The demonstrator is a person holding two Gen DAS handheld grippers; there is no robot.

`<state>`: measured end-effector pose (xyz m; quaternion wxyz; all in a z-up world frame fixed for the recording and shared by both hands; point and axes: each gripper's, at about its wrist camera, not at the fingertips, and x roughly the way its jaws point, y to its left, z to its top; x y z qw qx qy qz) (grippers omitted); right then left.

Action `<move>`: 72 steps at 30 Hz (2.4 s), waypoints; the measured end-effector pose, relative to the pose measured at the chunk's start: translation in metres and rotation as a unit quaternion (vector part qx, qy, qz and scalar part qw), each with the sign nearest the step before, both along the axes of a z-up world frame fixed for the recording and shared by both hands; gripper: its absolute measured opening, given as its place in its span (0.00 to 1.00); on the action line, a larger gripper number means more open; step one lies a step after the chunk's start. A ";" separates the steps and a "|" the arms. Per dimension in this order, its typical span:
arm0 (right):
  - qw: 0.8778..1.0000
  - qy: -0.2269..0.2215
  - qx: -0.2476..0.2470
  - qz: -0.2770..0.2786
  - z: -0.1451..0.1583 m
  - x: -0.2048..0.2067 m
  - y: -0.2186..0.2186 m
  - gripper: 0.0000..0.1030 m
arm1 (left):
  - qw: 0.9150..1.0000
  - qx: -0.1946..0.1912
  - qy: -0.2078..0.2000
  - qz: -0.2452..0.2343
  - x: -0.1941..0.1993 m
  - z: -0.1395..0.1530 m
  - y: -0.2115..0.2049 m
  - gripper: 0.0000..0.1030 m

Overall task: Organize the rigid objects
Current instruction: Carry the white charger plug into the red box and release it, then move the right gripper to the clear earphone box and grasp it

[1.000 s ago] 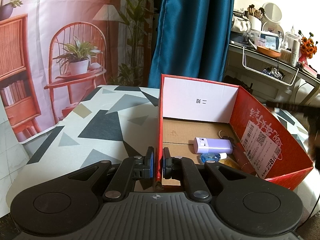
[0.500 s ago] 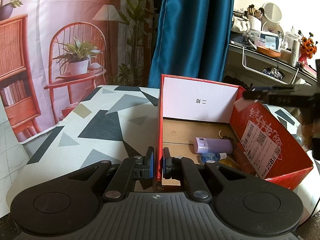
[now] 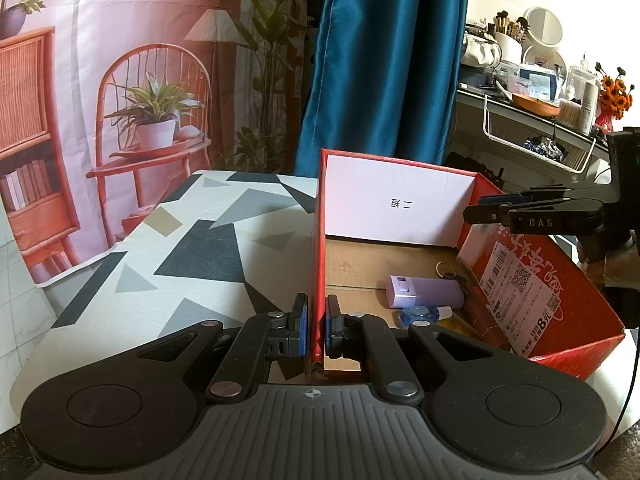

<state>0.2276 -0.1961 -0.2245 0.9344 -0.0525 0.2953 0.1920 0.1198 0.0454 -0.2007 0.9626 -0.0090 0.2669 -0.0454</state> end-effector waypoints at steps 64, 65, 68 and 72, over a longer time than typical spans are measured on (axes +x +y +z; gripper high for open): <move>0.961 0.041 -0.011 -0.273 -0.112 0.061 -0.154 0.80 | 1.000 0.015 0.008 0.006 -0.001 0.000 -0.001 0.09; 0.963 0.035 -0.015 -0.266 -0.110 0.057 -0.150 0.80 | 1.000 0.015 0.008 0.006 -0.001 0.000 -0.001 0.09; 0.968 0.006 -0.026 -0.249 -0.105 0.041 -0.133 0.80 | 1.000 0.014 0.007 0.006 -0.001 0.000 -0.001 0.09; 0.972 -0.031 -0.035 -0.228 -0.096 0.012 -0.110 0.80 | 1.000 0.015 0.007 0.006 -0.001 0.000 -0.001 0.09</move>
